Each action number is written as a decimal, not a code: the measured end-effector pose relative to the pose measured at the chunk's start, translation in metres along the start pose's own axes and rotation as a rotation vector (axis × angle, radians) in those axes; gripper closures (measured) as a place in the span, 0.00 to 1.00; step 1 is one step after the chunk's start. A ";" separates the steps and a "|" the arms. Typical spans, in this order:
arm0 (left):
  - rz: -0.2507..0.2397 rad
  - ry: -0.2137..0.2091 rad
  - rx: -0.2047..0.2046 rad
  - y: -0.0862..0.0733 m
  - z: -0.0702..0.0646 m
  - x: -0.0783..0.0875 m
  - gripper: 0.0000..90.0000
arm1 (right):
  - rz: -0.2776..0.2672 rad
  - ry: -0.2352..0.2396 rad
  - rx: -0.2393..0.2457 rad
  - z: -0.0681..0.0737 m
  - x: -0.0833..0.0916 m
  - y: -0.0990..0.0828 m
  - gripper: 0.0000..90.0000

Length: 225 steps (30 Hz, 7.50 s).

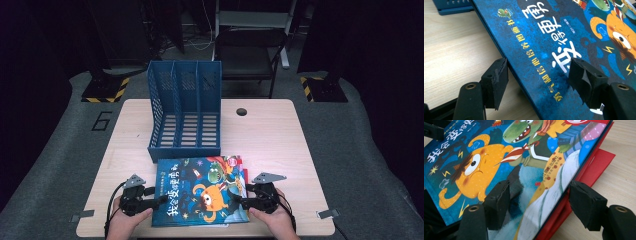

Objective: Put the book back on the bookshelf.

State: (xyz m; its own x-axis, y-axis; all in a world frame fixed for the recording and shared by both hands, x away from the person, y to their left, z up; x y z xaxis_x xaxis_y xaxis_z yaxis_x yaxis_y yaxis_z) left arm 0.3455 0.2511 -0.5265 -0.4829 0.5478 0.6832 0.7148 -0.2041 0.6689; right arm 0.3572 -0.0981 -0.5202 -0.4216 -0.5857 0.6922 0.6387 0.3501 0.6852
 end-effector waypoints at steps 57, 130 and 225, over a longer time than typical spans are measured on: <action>-0.034 0.027 0.072 0.003 0.026 0.005 0.39 | -0.043 0.011 0.054 0.008 -0.009 0.015 0.40; -0.002 -0.040 0.081 -0.019 0.010 0.009 0.26 | 0.141 0.030 0.202 0.050 0.013 -0.040 0.50; -0.170 -0.130 0.104 0.034 -0.018 0.087 0.63 | 0.148 0.090 0.180 0.061 0.005 -0.038 0.52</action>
State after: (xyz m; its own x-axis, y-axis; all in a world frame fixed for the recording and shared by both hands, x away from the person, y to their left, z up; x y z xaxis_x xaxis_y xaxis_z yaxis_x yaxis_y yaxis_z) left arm 0.3187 0.2773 -0.4391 -0.5362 0.6684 0.5154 0.6804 -0.0191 0.7326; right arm 0.2913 -0.0698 -0.5288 -0.2680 -0.5782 0.7706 0.5609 0.5567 0.6127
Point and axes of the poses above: each handheld gripper's, and its own axes: x roughly backward along the jaws, y roughly out of its top, z roughly to its left, the point moved 5 cm from there along -x, roughly forward along the jaws, and after that the axes turned 4 degrees about z, right-handed, at the moved point
